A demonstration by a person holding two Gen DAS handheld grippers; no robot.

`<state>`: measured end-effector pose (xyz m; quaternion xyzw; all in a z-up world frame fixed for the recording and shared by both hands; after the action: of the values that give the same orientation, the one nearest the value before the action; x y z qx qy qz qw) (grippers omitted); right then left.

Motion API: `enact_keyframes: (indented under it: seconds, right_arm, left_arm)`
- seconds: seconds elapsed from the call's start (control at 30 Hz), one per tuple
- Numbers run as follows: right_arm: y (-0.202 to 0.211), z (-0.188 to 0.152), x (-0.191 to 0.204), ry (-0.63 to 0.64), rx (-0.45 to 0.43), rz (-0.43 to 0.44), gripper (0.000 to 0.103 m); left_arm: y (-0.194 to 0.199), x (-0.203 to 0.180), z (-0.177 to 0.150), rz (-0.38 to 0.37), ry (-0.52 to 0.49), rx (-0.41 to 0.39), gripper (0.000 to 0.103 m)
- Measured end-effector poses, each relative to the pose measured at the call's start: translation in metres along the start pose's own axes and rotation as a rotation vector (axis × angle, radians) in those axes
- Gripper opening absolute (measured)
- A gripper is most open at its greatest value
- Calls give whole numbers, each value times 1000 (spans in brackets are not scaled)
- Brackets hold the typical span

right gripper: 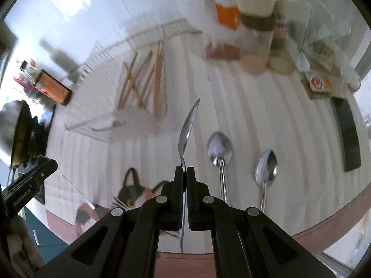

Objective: Organize utensils

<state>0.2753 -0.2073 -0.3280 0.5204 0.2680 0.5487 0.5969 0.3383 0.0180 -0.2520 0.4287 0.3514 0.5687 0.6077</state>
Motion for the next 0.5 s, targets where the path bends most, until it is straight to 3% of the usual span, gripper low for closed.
enact_keyframes:
  seconds: [0.03, 0.1, 0.33, 0.43, 0.5]
  right_arm:
    - [7, 4, 3, 7, -17, 2, 2]
    - [14, 12, 6, 18, -37, 8, 2]
    - [48, 40, 16, 33, -121, 46, 2]
    - [54, 46, 16, 29, -130, 63, 2]
    - [48, 43, 13, 19, -112, 71, 2]
  left_arm:
    - [5, 0, 4, -3, 6, -16, 37]
    - [13, -3, 12, -26, 7, -31, 0]
    - [43, -6, 37, -93, 33, -96, 1]
    - [37, 3, 37, -129, 67, -80, 8]
    - [18, 12, 27, -135, 74, -37, 45]
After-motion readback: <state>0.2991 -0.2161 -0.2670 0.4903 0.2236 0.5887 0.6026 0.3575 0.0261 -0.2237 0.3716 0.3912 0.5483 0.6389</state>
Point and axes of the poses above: each gripper's, at about its wrist camera, not at the fingertips, and y roughly against the way its jaws point, x to its left, z to its top, the point moved 9 cm from there along -y, roughly the way its jaws point, and after that the axes turned 4 degrees about z, right-handed, at the moved point
